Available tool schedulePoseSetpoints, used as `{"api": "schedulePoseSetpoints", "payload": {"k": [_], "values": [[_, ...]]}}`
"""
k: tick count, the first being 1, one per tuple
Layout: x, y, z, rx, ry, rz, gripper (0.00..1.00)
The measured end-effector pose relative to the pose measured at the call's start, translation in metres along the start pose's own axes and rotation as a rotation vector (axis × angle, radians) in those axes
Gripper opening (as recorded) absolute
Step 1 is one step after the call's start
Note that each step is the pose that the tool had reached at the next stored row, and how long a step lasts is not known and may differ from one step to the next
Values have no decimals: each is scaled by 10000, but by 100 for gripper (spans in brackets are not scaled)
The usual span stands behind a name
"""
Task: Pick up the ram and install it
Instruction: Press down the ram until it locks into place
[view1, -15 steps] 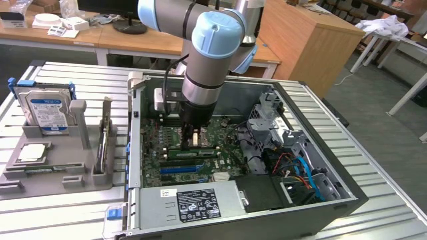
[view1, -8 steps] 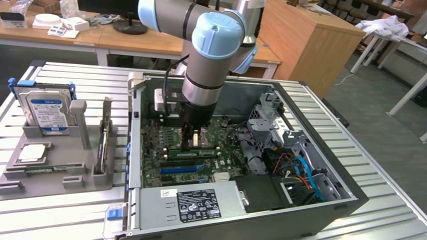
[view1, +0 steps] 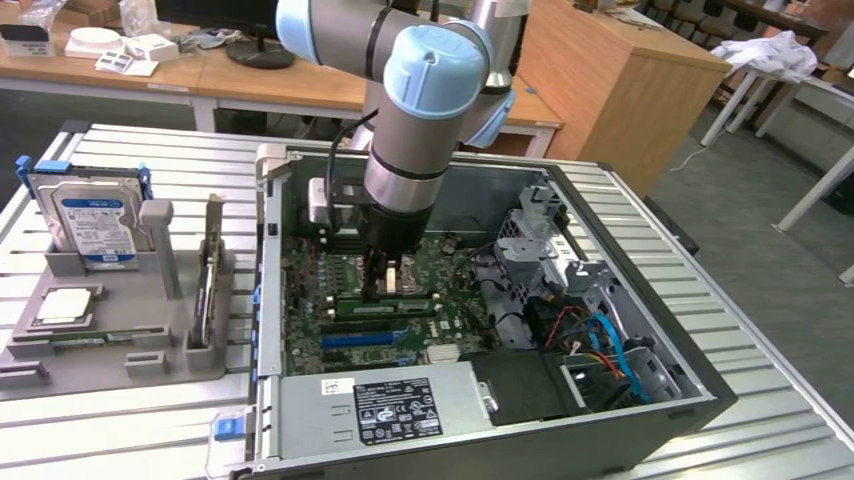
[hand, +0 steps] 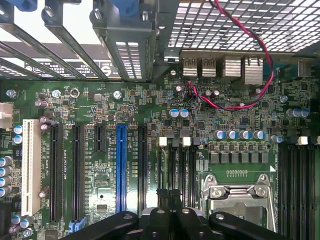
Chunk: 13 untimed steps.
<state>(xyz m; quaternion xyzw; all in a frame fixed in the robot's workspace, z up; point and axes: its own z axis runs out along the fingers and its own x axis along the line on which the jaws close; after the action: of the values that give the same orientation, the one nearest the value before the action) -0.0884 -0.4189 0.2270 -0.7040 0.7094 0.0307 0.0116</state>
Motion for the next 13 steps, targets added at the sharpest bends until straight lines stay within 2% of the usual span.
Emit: {"api": "schedulePoseSetpoints", "payload": {"k": [13], "values": [[1, 0, 13, -1, 1, 0, 11]]}}
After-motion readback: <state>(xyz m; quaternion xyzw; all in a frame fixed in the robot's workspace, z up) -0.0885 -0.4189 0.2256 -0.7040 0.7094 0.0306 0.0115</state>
